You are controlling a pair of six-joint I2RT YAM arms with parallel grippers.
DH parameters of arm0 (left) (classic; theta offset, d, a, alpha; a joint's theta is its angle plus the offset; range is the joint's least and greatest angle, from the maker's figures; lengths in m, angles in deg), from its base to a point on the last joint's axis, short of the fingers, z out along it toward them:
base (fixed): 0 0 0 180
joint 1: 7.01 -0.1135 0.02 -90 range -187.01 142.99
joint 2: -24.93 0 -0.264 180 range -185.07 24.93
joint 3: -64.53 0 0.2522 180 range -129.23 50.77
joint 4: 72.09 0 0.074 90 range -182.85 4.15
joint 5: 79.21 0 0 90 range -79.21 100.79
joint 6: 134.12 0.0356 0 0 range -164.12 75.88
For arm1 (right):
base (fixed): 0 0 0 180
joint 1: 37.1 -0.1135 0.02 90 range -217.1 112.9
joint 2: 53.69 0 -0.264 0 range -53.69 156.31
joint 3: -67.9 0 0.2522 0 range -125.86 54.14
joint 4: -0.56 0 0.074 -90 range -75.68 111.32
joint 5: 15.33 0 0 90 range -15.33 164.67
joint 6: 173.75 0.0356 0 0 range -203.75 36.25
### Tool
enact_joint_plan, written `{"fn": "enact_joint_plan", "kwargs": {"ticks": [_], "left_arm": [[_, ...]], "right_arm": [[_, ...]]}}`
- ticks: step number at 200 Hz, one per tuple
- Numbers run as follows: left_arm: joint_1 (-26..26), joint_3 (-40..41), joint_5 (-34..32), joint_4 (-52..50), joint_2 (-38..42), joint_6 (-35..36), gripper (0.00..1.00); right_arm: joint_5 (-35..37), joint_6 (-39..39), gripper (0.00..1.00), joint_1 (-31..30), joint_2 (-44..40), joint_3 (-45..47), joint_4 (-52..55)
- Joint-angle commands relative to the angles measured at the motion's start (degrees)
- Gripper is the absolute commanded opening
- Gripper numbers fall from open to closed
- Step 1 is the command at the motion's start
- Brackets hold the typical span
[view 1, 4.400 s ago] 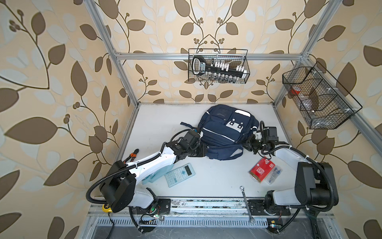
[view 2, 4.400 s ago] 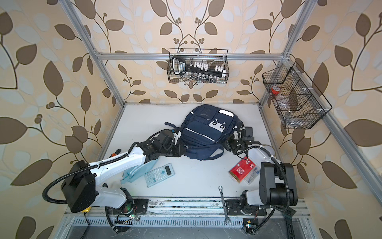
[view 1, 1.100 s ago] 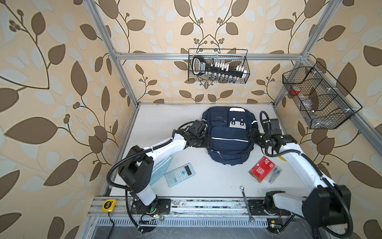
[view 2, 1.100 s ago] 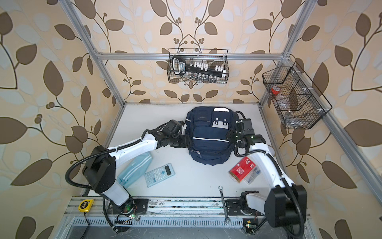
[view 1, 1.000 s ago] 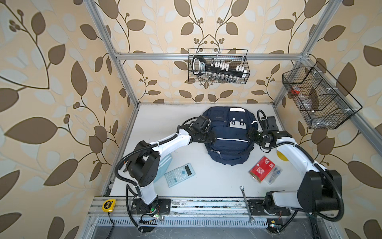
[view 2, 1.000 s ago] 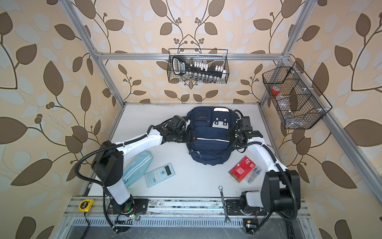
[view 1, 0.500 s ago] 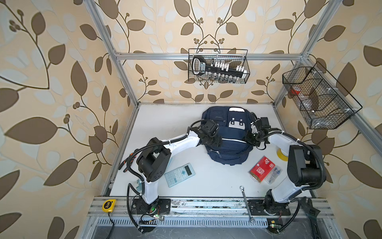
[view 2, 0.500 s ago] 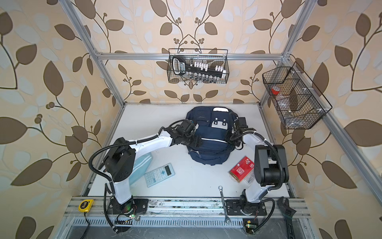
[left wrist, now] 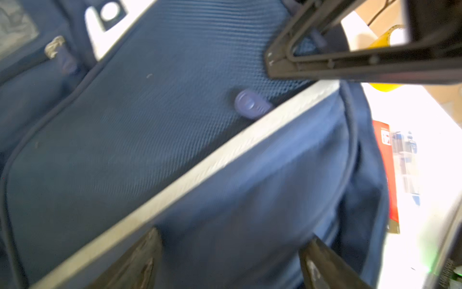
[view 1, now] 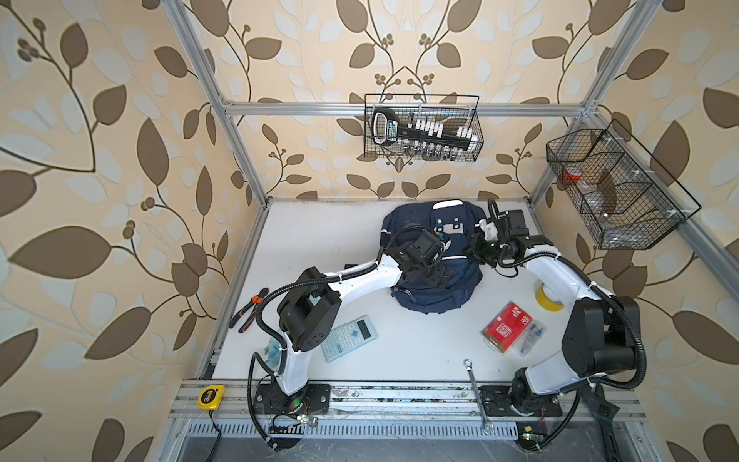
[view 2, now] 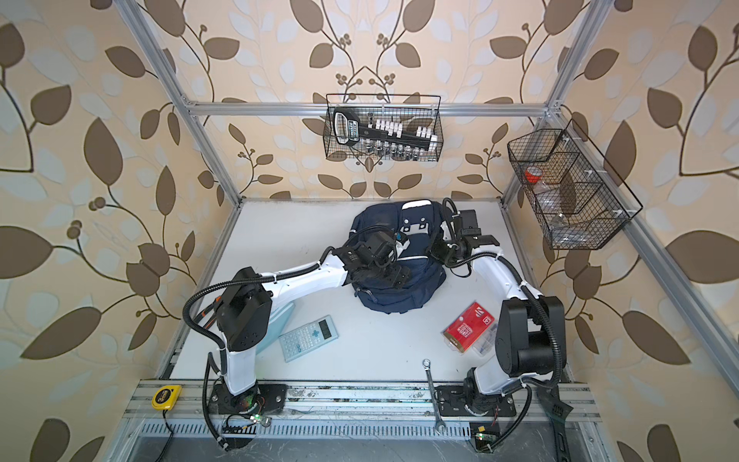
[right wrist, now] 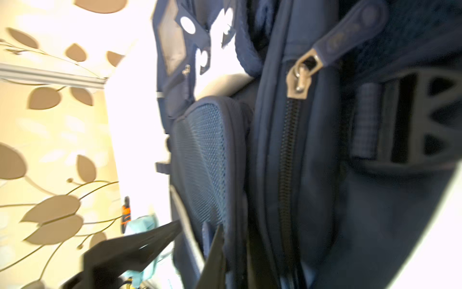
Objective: Pack books, pencil case, and school supplies into a backpack
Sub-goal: Unzip the student bag at the center of the table.
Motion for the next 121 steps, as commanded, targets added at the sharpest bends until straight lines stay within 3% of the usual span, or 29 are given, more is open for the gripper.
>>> {"fn": "enact_joint_plan", "kwargs": {"ticks": [1, 12, 28, 43, 54, 59, 79, 85, 102, 121], "left_arm": [[1.2, -2.8, -9.3, 2.2, -1.7, 4.8, 0.85], [1.0, -2.6, -15.7, 4.1, -1.9, 3.5, 0.82], [0.9, -2.8, -15.9, 7.3, -2.8, 3.7, 0.7], [0.9, -5.1, -16.0, 7.1, -5.1, 3.6, 0.36], [0.9, -5.8, -17.2, 6.7, -6.1, 3.3, 0.0], [0.9, -5.5, -18.0, 6.7, -6.1, 2.9, 0.0], [0.9, -0.2, -18.5, 8.9, -2.9, 1.5, 0.0], [0.9, 1.4, -18.8, 9.2, -1.6, 0.8, 0.0], [0.7, 6.1, -19.5, 10.6, 2.5, -0.8, 0.0], [0.5, 9.9, -18.3, 11.7, 5.6, -2.4, 0.0]], "right_arm": [[-7.7, 2.6, 0.0, -1.5, -3.3, -2.8, -1.3], [-8.2, 3.1, 0.0, -1.7, -3.7, -2.0, -1.0], [-8.0, 4.2, 0.0, -2.5, -5.1, 0.5, -1.6], [-6.0, 4.3, 0.0, -2.8, -6.2, 2.0, -2.0], [-3.8, 3.8, 0.0, -2.3, -6.5, 2.1, -1.2], [-2.3, 3.0, 0.0, -1.8, -6.4, 1.6, 0.0], [6.5, 0.0, 0.4, 1.7, -7.0, -0.5, 4.2], [7.5, -0.2, 0.47, 3.4, -7.4, -0.5, 4.3], [8.7, -0.7, 0.57, 6.8, -7.2, -0.8, 2.8], [8.1, -1.8, 0.57, 7.1, -3.9, -2.0, 1.5]]}}
